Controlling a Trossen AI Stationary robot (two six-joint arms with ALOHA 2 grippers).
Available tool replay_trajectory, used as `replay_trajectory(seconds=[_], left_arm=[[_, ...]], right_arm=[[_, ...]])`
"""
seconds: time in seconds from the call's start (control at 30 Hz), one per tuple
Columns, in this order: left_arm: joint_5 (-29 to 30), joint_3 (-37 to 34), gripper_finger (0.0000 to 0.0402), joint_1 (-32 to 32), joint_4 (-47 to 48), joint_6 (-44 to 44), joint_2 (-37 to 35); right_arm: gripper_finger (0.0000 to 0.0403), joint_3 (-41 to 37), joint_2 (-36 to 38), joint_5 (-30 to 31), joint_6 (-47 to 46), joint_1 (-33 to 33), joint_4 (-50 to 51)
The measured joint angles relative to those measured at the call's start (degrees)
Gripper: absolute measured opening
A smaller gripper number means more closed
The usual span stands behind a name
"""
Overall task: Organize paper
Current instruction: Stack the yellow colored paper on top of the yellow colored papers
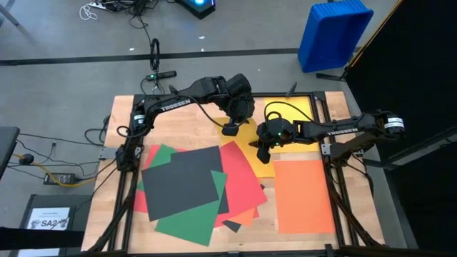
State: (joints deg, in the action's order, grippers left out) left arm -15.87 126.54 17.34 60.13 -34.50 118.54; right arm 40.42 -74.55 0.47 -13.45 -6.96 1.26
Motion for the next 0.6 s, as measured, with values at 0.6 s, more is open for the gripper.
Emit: replay_trajectory(seconds=[0.6], left_arm=[[3.28,0.96,0.0091,5.00,2.08,2.72,-5.97]], right_arm=[[0.0000,-0.02,1.30,5.03,-0.09,-0.17,4.83]])
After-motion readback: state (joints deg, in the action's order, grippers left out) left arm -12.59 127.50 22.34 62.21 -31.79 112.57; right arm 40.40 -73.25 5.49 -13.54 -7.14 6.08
